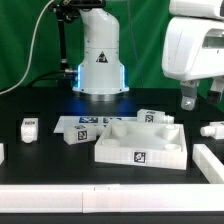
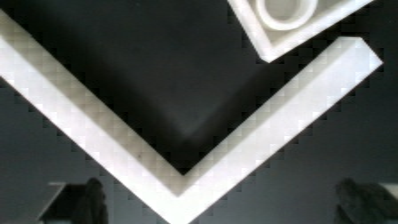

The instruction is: Assemble one leg

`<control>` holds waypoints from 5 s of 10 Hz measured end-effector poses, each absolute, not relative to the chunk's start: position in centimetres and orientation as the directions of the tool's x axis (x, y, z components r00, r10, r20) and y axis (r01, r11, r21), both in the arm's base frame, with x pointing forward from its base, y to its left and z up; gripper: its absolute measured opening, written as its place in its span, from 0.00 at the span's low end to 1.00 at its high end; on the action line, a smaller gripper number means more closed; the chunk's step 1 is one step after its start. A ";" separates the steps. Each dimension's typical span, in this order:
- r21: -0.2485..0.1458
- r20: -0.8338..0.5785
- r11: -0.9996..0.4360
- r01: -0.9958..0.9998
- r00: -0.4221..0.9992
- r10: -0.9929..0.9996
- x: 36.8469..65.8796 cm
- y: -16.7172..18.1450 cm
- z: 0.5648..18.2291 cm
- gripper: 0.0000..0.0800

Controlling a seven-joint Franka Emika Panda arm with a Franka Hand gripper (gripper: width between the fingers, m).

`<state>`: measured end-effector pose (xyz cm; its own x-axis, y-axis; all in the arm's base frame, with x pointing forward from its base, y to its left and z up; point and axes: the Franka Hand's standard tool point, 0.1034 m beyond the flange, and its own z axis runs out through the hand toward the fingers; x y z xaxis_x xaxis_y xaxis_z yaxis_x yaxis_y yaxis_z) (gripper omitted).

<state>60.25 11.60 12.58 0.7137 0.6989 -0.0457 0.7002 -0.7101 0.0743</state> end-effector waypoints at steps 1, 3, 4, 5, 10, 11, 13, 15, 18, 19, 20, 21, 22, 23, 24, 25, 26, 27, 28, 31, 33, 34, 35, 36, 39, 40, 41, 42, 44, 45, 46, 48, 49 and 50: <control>0.074 -0.046 -0.710 0.700 0.714 0.699 60.3 11.6 12.6 0.81; 0.074 -0.046 -0.710 0.700 0.714 0.699 60.3 11.6 12.6 0.81; 0.073 -0.045 -0.711 0.700 0.714 0.698 60.2 11.6 12.6 0.81; 0.072 -0.045 -0.711 0.700 0.714 0.698 60.2 11.6 12.5 0.81; 0.093 -0.024 -0.836 0.540 0.841 0.541 58.0 5.9 12.1 0.81; 0.076 -0.020 -0.836 0.543 0.839 0.544 58.2 4.8 12.0 0.81; 0.075 -0.019 -0.838 0.540 0.841 0.541 58.1 5.7 12.0 0.81; 0.075 -0.021 -0.840 0.537 0.843 0.537 58.0 5.5 11.9 0.81; 0.023 -0.040 -0.940 0.341 0.939 0.340 55.9 0.6 9.7 0.81; 0.009 -0.032 -0.931 0.364 0.931 0.364 55.8 -1.3 9.0 0.81; 0.008 -0.014 -0.929 0.370 0.929 0.370 55.9 -1.9 8.9 0.81; 0.008 -0.014 -0.929 0.370 0.929 0.370 56.0 -1.3 8.9 0.81; 0.008 -0.014 -0.928 0.374 0.928 0.374 56.0 -1.2 8.9 0.81; 0.008 -0.014 -0.928 0.373 0.928 0.373 56.0 -1.3 8.9 0.81; 0.007 -0.019 -0.949 0.317 0.948 0.316 55.6 -1.4 8.6 0.81; 0.005 -0.043 -0.978 0.209 0.977 0.209 54.3 -1.8 7.6 0.81; 0.004 -0.072 -0.996 0.090 0.993 0.090 52.7 -2.0 6.6 0.81; -0.005 -0.096 -1.000 0.008 0.995 0.009 51.6 -1.9 5.9 0.81; -0.009 -0.088 -1.000 0.004 0.996 0.004 51.2 -2.1 5.5 0.81; -0.009 -0.089 -1.000 0.006 0.996 0.007 51.2 -2.0 5.5 0.81; -0.005 -0.118 -0.997 -0.072 0.990 -0.071 49.7 -1.8 4.6 0.81; 0.001 -0.151 -0.994 -0.109 0.983 -0.108 47.9 -1.7 3.7 0.81; 0.002 -0.168 -0.991 -0.134 0.977 -0.132 46.8 -1.6 3.0 0.81; -0.001 -0.174 -0.988 -0.158 0.972 -0.155 46.2 -1.6 2.1 0.81; -0.002 -0.145 -0.988 -0.153 0.978 -0.151 46.7 -1.2 1.3 0.81; -0.003 -0.147 -0.989 -0.147 0.979 -0.145 46.6 -1.2 1.2 0.81; -0.003 -0.147 -0.989 -0.147 0.979 -0.145 46.6 -1.2 1.2 0.64; -0.003 -0.147 -0.989 -0.146 0.979 -0.144 46.6 -1.2 1.2 0.64; -0.003 -0.147 -0.989 -0.146 0.979 -0.144 46.6 -1.2 1.2 0.28; -0.003 -0.148 -0.989 -0.147 0.978 -0.145 46.6 -1.2 1.2 0.28; 0.000 -0.162 -0.987 -0.164 0.973 -0.161 46.8 -1.2 1.4 0.07; 0.006 -0.171 -0.980 -0.199 0.965 -0.197 47.0 -1.2 1.6 0.07; 0.007 -0.176 -0.979 -0.203 0.964 -0.201 47.2 -1.2 1.7 0.07; 0.008 -0.178 -0.979 -0.204 0.963 -0.202 47.6 -1.3 1.8 0.07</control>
Offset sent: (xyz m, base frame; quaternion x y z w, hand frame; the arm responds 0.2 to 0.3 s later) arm 0.0000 0.0000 0.0000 0.0000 0.0000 0.0000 1.0000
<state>47.60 -1.28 1.81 0.9631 -0.2022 -0.1777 -0.2041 -0.9789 0.0077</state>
